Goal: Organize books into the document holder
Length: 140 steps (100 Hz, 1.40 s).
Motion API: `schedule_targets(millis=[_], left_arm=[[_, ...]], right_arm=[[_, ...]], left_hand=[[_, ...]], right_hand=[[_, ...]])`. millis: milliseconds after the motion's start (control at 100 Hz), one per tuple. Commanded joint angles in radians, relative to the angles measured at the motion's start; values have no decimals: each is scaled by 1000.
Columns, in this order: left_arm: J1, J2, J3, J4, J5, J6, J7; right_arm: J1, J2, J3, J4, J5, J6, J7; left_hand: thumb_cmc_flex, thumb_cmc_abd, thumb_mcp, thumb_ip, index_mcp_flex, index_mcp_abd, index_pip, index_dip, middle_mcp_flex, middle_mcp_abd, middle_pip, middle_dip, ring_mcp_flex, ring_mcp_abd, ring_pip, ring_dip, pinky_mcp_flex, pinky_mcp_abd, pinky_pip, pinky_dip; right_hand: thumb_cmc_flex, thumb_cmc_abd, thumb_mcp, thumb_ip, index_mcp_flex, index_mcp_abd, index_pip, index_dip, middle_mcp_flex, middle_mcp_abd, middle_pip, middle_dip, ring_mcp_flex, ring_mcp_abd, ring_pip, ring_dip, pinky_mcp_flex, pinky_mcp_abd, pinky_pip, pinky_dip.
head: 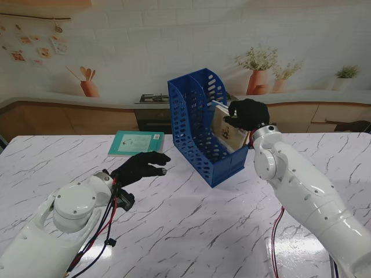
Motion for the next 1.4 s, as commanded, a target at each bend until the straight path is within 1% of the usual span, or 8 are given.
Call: schedule_targets(millis=[0,160,280,480,660,1050,1250,1390], left_arm=[[1,-2,4,16,6,-37,-8],[1,-2,3,26,27,-50,0],[1,-1,2,28,26,-48,-4],[-4,-2,1,45,20,-55,-5],[-7,-2,6,57,26,-66,-3],[-17,-4,14,73,26,-74,0],[-34,-4,18,90,30,-84,0],[-52,-4,27,112,58,-99,5]], right_arm=[[-38,0,6,-32,4,4,-1],[-100,3,62,-130,29,15,45],[-151,4,102,-194,38,5,47],[-284,-2,174,-304,79,-50,13],[-420,10,236,-411,83,-84,48],[-619,12,330,-561,180,-144,104],[-719,12,377,-625,225,-169,123],[-759,17,405,-658,300,-183,190]], left_hand=[[-12,5,-20,18,1,-52,4,8,-15,-46,-10,-9,-27,-25,-29,-6,-19,-25,-43,18],[-15,3,-17,17,2,-61,16,12,3,-55,-8,-7,-18,-33,-30,-7,-16,-25,-43,20],[-19,6,-19,16,-3,-62,18,13,-1,-50,-11,-7,-21,-36,-33,-8,-18,-27,-45,20],[-14,8,-13,17,0,-55,65,44,5,-45,-2,-1,-18,-42,-32,-8,-19,-30,-51,20],[-12,10,-6,17,-12,-54,93,73,8,-52,21,22,-3,-48,-8,9,-17,-32,-49,24],[-23,10,-10,15,-16,-59,81,71,-4,-52,7,16,-23,-50,-25,3,-21,-35,-66,19],[-36,17,-20,13,-22,-64,62,60,-16,-47,-7,6,-32,-88,-50,-18,-21,-46,-98,7],[-43,21,-35,14,-20,-66,44,44,-19,-46,-9,0,-39,-132,-69,-47,-11,-83,-151,-18]], right_hand=[[-37,54,-27,74,-35,35,-98,5,-52,-3,-42,-23,-79,63,-138,-54,-91,20,-66,32],[-32,89,-103,85,-119,92,-244,-38,-180,36,-171,-97,-247,100,-388,-138,-362,74,-324,1],[-22,97,-134,86,-152,110,-276,-66,-210,33,-216,-128,-287,99,-475,-183,-439,80,-407,-27],[-19,85,-139,87,-137,104,-267,-72,-211,34,-220,-137,-288,100,-498,-199,-454,94,-429,-35],[-12,95,-160,88,-131,111,-254,-74,-205,43,-187,-110,-265,105,-464,-175,-431,79,-376,11],[3,108,-196,91,-132,115,-255,-75,-219,54,-195,-102,-276,114,-460,-165,-437,104,-396,27],[9,114,-215,93,-130,113,-257,-76,-219,53,-210,-107,-282,118,-475,-170,-457,118,-433,19],[16,124,-231,96,-146,125,-271,-83,-235,56,-242,-122,-307,122,-515,-193,-483,131,-484,-10]])
